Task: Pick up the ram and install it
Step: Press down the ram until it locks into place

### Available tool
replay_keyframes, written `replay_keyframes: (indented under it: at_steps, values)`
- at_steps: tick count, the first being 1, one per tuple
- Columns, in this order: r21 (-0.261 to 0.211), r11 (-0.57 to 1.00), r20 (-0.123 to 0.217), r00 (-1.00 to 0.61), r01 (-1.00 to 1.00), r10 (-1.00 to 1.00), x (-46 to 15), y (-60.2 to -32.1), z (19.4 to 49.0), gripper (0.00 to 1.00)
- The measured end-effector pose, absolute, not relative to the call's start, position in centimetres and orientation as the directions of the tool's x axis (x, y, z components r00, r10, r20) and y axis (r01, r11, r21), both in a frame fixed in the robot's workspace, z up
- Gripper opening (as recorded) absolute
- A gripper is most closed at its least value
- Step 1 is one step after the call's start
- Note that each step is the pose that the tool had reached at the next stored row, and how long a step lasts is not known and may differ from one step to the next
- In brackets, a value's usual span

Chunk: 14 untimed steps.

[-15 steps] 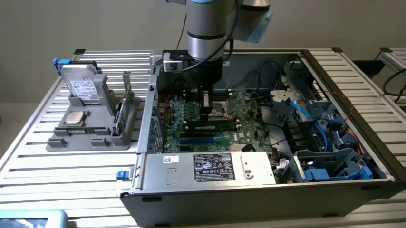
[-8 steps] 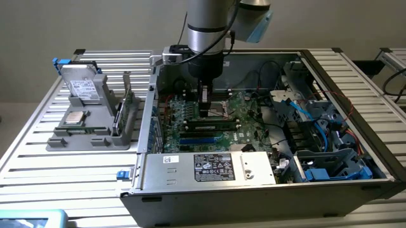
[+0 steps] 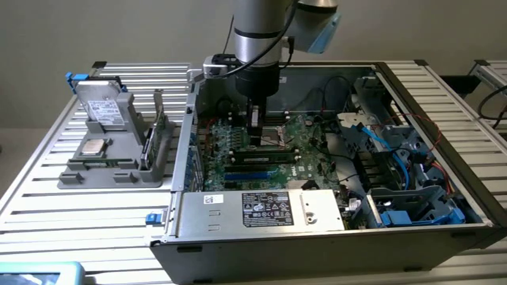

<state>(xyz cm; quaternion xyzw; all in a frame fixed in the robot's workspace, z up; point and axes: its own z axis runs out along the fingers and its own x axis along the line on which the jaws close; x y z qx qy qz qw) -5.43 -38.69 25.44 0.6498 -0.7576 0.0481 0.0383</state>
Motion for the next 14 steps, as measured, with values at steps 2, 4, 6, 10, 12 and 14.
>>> replay_keyframes:
  at_steps: [2, 4, 6, 10, 12, 14]
  values:
    - [-0.024, 0.153, 0.121, -0.154, -0.988, -0.981, -5.1, -38.7, 25.5, 0.11]
    - [-0.024, 0.153, 0.121, -0.155, -0.988, -0.981, -4.6, -38.7, 25.5, 0.11]
    - [-0.024, 0.153, 0.121, -0.155, -0.988, -0.981, -4.0, -38.7, 25.5, 0.11]
    - [-0.024, 0.159, 0.121, -0.16, -0.987, -0.98, -3.3, -38.7, 25.5, 0.11]
    - [-0.024, 0.186, 0.121, -0.188, -0.982, -0.975, -3.3, -38.7, 25.5, 0.11]
    - [-0.024, 0.217, 0.121, -0.218, -0.976, -0.968, -3.3, -38.7, 25.5, 0.11]
